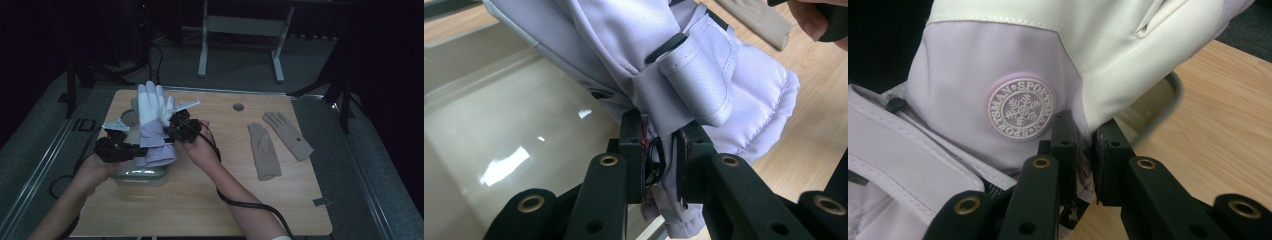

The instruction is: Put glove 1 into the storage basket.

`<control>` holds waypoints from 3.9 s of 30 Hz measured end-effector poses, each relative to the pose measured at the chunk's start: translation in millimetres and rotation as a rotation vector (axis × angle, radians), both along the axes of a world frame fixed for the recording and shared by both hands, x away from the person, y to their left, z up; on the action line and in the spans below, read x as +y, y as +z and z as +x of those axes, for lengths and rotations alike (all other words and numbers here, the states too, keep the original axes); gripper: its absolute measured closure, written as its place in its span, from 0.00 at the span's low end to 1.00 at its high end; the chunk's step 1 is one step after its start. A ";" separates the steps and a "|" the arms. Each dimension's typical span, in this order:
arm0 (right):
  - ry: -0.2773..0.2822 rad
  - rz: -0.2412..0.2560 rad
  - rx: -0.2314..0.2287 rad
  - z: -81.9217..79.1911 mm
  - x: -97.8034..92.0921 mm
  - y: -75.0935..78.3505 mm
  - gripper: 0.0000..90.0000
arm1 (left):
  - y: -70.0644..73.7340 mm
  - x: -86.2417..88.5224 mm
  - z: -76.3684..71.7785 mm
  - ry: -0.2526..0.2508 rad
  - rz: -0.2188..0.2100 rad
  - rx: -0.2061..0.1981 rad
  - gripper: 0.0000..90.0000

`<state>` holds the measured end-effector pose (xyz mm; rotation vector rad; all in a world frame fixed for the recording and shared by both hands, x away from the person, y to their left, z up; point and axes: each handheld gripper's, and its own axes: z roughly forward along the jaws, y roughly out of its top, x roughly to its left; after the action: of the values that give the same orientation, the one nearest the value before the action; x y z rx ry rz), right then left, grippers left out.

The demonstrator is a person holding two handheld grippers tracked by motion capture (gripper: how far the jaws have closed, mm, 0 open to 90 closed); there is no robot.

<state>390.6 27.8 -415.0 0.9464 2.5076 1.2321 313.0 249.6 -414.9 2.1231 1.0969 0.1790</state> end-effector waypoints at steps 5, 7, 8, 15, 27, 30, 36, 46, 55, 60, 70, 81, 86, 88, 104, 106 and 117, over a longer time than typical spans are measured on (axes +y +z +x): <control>0.024 0.002 0.022 2.7 23.7 -7.1 0.90 | -4.8 20.7 0.0 0.007 0.004 0.029 0.86; 0.026 -0.002 0.033 4.0 30.3 -12.3 0.90 | -9.8 25.8 2.3 0.005 0.009 0.043 0.86; 0.025 -0.005 0.040 4.8 32.2 -14.8 0.90 | -12.9 27.6 3.8 0.004 0.009 0.054 0.86; 0.019 -0.040 0.109 14.7 39.6 -45.2 0.90 | -45.1 30.8 13.7 0.015 -0.018 0.131 0.86; 0.025 -0.124 0.197 20.7 46.8 -78.0 0.90 | -71.3 25.0 18.6 0.043 0.012 0.236 0.82; 0.026 -0.130 0.212 22.7 47.9 -80.4 0.90 | -71.3 23.7 18.0 0.052 0.023 0.240 0.76; 0.024 -0.161 0.220 24.0 52.5 -81.0 0.88 | -71.8 14.0 15.1 0.066 0.109 0.214 0.67; 0.057 -0.141 0.181 22.8 49.1 -67.6 0.55 | -72.0 11.1 12.0 0.128 0.106 0.189 0.59; 0.117 -0.025 0.128 19.9 22.4 -43.8 0.23 | -62.6 14.1 -0.9 0.207 0.089 0.078 0.44; 0.145 -0.009 0.112 16.1 7.9 -41.9 0.15 | -50.5 10.0 -8.9 0.211 0.074 0.007 0.46; 0.138 0.033 0.086 10.7 -28.4 -34.6 0.16 | -40.2 -24.4 -13.8 0.132 0.012 -0.045 0.50; 0.117 0.035 0.081 6.1 -68.4 -36.9 0.15 | -38.5 -70.1 -18.3 0.032 0.007 -0.104 0.50; 0.112 0.027 0.074 2.7 -84.0 -40.8 0.16 | -40.1 -85.3 -19.1 -0.009 -0.021 -0.110 0.50; 0.113 0.025 0.067 0.3 -90.6 -42.9 0.16 | -41.9 -92.3 -20.3 -0.034 -0.036 -0.117 0.50; 0.039 0.063 0.041 -7.6 -152.2 -52.0 0.15 | -76.2 -144.3 -29.5 -0.192 -0.076 -0.141 0.45; 0.033 0.066 0.032 -8.0 -155.6 -53.3 0.15 | -78.5 -146.7 -29.9 -0.190 -0.083 -0.145 0.45; -0.019 0.012 0.009 -11.2 -197.9 -68.6 0.23 | -97.8 -161.5 -29.7 -0.218 -0.098 -0.140 0.22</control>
<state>379.4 -170.0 -483.5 0.9782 2.4946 1.2408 283.3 88.0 -512.7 2.0905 0.7720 0.1644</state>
